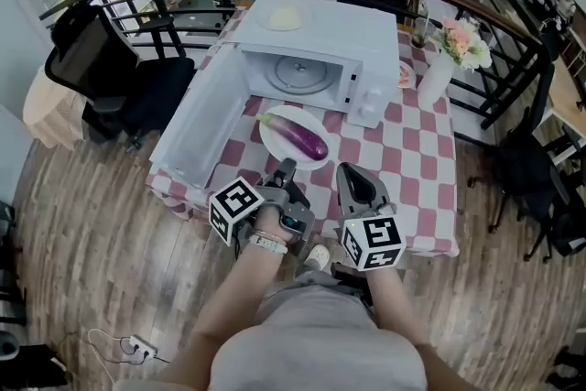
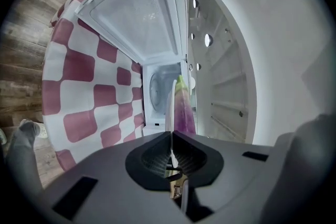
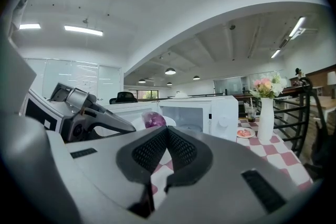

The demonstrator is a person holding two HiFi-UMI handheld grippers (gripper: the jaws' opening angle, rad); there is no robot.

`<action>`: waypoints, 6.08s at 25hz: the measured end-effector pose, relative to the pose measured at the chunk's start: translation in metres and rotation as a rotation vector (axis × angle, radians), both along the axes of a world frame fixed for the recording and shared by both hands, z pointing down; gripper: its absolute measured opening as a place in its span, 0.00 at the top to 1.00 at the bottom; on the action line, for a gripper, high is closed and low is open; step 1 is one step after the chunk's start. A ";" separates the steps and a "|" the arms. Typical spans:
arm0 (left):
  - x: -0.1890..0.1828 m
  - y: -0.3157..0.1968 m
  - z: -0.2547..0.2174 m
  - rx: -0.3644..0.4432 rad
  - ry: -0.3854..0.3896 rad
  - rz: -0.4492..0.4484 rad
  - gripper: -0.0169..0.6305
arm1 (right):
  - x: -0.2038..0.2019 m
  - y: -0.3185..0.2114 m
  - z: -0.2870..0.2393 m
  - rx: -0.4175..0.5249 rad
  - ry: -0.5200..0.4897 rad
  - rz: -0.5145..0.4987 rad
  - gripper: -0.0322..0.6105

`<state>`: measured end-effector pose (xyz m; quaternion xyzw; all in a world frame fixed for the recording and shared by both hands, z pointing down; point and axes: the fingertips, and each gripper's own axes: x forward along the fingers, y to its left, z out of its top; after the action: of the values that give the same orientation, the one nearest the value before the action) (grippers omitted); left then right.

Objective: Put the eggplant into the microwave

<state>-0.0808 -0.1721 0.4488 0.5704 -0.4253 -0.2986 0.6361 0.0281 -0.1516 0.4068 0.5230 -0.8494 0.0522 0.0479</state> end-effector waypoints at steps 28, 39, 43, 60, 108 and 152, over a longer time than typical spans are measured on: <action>-0.003 -0.158 0.045 -0.008 -0.041 -0.097 0.95 | -0.003 -0.145 -0.007 0.011 0.042 -0.105 0.91; -0.015 -0.197 0.074 -0.014 -0.051 -0.139 0.95 | -0.008 -0.177 0.025 -0.088 -0.003 -0.068 0.91; -0.014 -0.208 0.085 -0.034 -0.060 -0.138 0.95 | -0.008 -0.183 0.033 -0.104 -0.006 -0.051 0.91; -0.005 -0.255 0.120 -0.086 -0.047 -0.113 0.95 | -0.007 -0.192 0.063 -0.124 0.090 -0.057 0.91; -0.004 -0.308 0.121 -0.298 -0.173 -0.044 0.70 | -0.006 -0.198 0.090 -0.227 0.037 -0.058 0.91; 0.007 -0.202 -0.011 0.385 -0.343 0.072 0.97 | -0.007 -0.155 0.022 -0.078 0.001 -0.060 0.91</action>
<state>-0.0738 -0.3744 0.4375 0.7382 -0.4414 -0.2501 0.4447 0.0212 -0.3061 0.4287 0.4952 -0.8619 0.0836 0.0700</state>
